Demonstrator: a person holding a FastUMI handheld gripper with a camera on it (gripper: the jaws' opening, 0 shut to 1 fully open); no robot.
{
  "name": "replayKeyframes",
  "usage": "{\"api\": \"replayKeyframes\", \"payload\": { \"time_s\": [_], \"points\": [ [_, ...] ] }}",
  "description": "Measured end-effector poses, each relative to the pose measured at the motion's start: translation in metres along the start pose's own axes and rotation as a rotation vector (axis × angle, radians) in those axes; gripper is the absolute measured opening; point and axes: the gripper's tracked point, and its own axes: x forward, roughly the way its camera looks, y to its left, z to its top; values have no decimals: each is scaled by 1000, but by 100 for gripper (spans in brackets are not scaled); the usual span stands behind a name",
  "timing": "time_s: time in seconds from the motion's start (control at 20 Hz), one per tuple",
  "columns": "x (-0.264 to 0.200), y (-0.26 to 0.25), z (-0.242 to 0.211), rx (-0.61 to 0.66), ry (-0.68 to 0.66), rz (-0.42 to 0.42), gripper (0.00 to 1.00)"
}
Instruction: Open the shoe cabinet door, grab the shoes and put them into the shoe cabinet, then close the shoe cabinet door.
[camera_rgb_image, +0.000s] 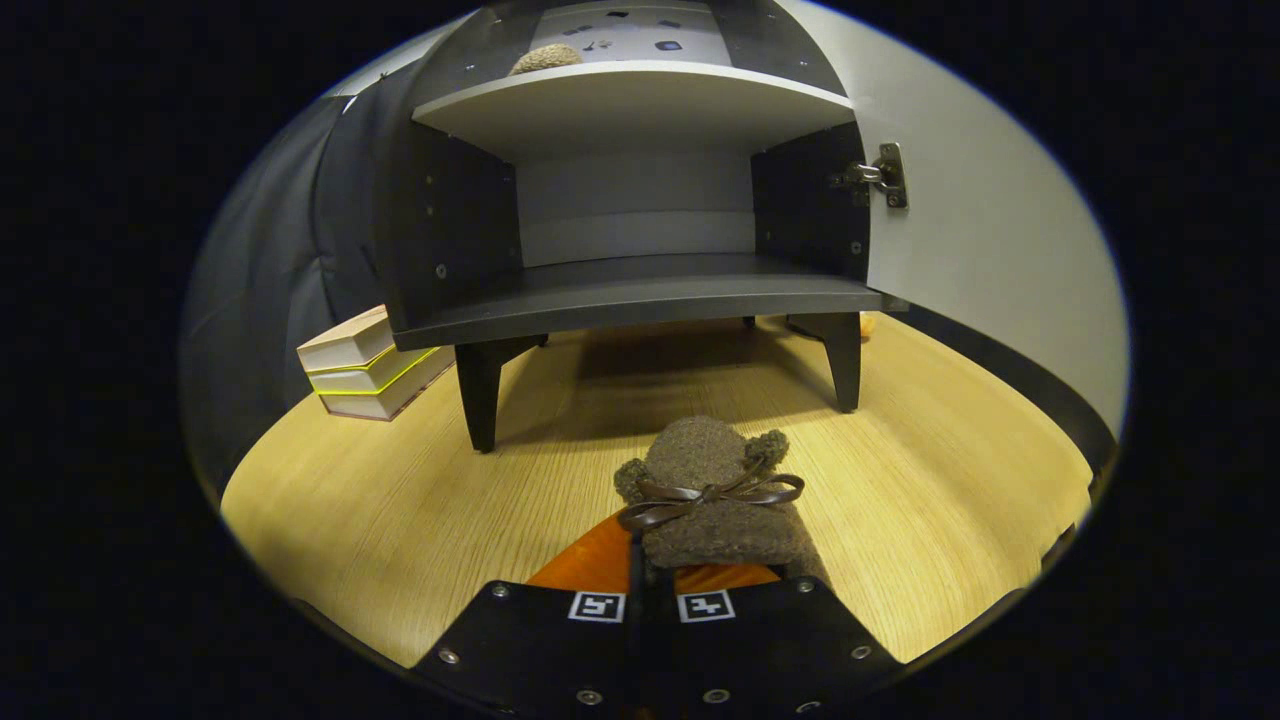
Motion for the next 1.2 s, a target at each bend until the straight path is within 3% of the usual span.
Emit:
{"api": "replayKeyframes", "payload": {
  "time_s": [0.35, 0.85, 1.2],
  "points": [
    [-43, -3, 44, -8, -10, 2, 2],
    [-129, 13, 193, -68, -81, 4, 2],
    [-138, 7, 275, -91, -119, -30, 2]
  ]
}}
